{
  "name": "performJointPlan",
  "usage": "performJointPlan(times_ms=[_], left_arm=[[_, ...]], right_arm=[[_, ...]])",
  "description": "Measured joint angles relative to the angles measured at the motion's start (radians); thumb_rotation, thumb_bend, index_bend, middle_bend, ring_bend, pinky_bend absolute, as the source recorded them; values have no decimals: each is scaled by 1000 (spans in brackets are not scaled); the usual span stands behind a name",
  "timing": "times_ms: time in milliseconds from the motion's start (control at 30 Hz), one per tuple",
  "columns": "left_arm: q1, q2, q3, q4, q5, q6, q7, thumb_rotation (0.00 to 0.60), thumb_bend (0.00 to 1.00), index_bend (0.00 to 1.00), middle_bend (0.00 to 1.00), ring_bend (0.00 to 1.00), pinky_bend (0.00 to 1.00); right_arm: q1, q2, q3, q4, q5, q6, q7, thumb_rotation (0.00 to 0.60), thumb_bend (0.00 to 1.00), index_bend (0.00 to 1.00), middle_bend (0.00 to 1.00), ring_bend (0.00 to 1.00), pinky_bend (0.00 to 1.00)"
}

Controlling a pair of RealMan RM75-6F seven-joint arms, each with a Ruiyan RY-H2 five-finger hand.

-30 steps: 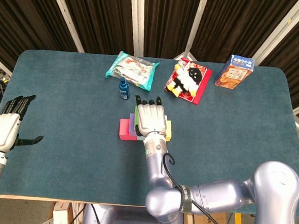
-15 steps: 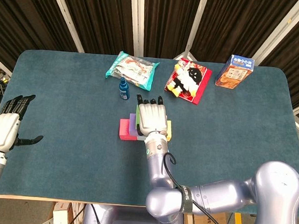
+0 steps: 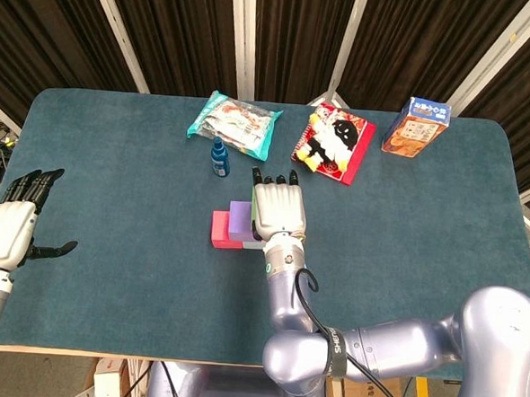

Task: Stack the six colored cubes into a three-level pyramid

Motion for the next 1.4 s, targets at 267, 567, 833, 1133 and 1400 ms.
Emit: performJointPlan(times_ms=[267, 567, 833, 1133, 1400], left_arm=[[2, 2, 0, -3, 4, 3, -2, 600, 122, 0, 71, 37, 58], [0, 1, 0, -1, 2, -1, -2, 600, 122, 0, 71, 37, 58], [0, 0, 0, 0, 1, 0, -1, 600, 122, 0, 71, 37, 58], [1, 1, 0, -2, 2, 1, -2, 600, 122, 0, 71, 37, 58], [1, 2, 1, -2, 2, -1, -2, 600, 122, 0, 71, 37, 58]], right_arm=[[1, -6, -2, -3, -2, 6, 3, 600, 457, 0, 351, 163, 1], [-2, -17, -19, 12, -19, 1, 5, 600, 458, 0, 351, 163, 1], [-3, -17, -18, 13, -20, 2, -2, 600, 458, 0, 351, 163, 1], [-5, -13, -15, 7, -19, 9, -9, 600, 458, 0, 351, 163, 1], [-11, -14, -18, 7, -14, 8, -12, 600, 458, 0, 351, 163, 1]])
